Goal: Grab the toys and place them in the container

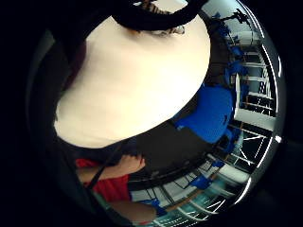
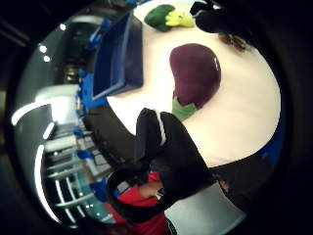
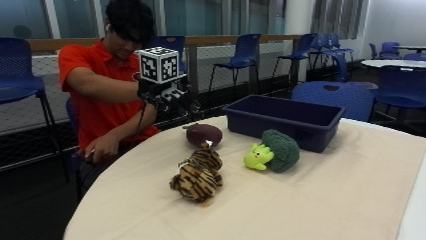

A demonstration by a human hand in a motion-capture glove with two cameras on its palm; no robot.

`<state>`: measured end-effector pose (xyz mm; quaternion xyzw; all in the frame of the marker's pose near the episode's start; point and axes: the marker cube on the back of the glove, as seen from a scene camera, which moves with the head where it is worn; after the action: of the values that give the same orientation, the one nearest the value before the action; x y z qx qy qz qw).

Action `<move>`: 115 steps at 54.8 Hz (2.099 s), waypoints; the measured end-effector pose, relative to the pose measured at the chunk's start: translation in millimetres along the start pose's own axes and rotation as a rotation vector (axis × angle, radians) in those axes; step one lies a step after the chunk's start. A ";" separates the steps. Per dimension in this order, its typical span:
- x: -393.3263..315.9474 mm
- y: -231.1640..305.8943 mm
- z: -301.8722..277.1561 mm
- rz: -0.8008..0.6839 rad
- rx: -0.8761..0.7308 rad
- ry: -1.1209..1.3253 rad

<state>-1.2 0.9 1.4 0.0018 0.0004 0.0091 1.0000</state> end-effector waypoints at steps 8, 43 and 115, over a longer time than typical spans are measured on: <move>6.7 -0.7 1.7 -0.010 -0.009 0.040; -22.0 -35.6 27.6 -0.123 0.095 -0.141; -58.6 -92.5 78.6 -0.090 0.090 0.080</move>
<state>-58.0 -92.9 79.7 0.0462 0.0409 -0.0357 0.9975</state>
